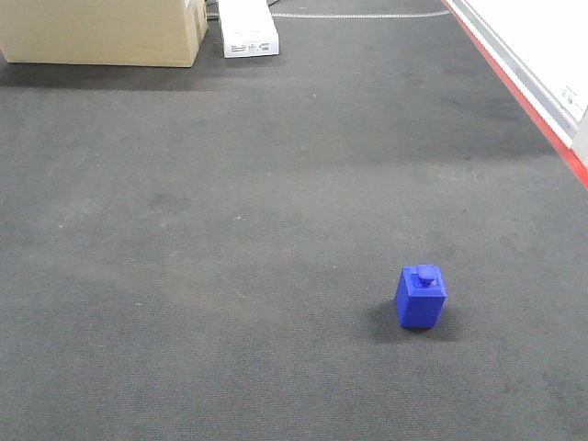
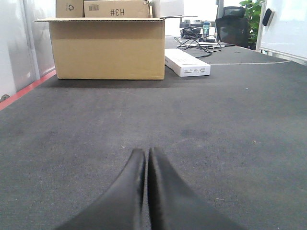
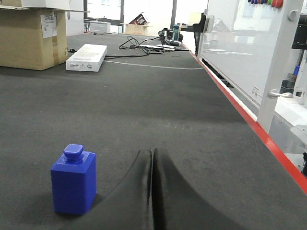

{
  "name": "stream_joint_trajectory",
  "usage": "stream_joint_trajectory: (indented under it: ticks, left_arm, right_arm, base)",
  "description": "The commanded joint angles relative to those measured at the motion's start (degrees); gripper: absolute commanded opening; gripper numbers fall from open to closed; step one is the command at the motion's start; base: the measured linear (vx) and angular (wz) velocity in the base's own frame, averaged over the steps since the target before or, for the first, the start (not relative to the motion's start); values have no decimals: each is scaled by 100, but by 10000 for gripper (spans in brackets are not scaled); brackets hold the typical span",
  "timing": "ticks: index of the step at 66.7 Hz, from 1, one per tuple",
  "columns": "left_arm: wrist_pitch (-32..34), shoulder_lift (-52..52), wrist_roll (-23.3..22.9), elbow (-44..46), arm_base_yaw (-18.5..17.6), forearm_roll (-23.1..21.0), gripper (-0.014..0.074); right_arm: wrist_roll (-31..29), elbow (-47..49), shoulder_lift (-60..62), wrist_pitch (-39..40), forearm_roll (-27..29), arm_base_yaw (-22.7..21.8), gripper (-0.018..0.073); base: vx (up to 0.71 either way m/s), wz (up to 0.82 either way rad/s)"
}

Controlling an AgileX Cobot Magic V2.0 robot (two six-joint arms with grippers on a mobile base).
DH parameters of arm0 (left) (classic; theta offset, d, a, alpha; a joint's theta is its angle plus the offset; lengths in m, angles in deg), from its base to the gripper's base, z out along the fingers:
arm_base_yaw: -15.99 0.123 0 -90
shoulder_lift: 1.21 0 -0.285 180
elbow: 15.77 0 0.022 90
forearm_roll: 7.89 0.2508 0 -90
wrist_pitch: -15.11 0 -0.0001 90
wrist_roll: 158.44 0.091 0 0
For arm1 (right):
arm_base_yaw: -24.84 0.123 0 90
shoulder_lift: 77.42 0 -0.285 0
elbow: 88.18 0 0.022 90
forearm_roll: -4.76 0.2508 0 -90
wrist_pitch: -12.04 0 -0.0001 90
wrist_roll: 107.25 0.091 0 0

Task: Pour parts from conveyor to right shelf
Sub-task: 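Move the right gripper toward the blue block on the conveyor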

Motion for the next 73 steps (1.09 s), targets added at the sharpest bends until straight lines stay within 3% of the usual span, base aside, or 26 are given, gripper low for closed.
stream_joint_trajectory:
  ticks: [1,43,60,73]
  left_arm:
    - [413,-33,-42,112,-32,-35,-6]
    - [413,-33,-42,112,-32,-35,-6]
    - [413,-33,-42,112,-32,-35,-6]
    - [413,-33,-42,112,-32,-35,-6]
  right_arm:
    - [-22,-54,71,422,-7,-24,-9]
    - [-22,-54,71,422,-12,-24,-9]
    - [-257,-48,71,1343,-75,-24,-9]
    - [174,70,53,1395,44,-12,-9]
  base:
    - [0,0]
    - [0,0]
    - [0,0]
    - [0,0]
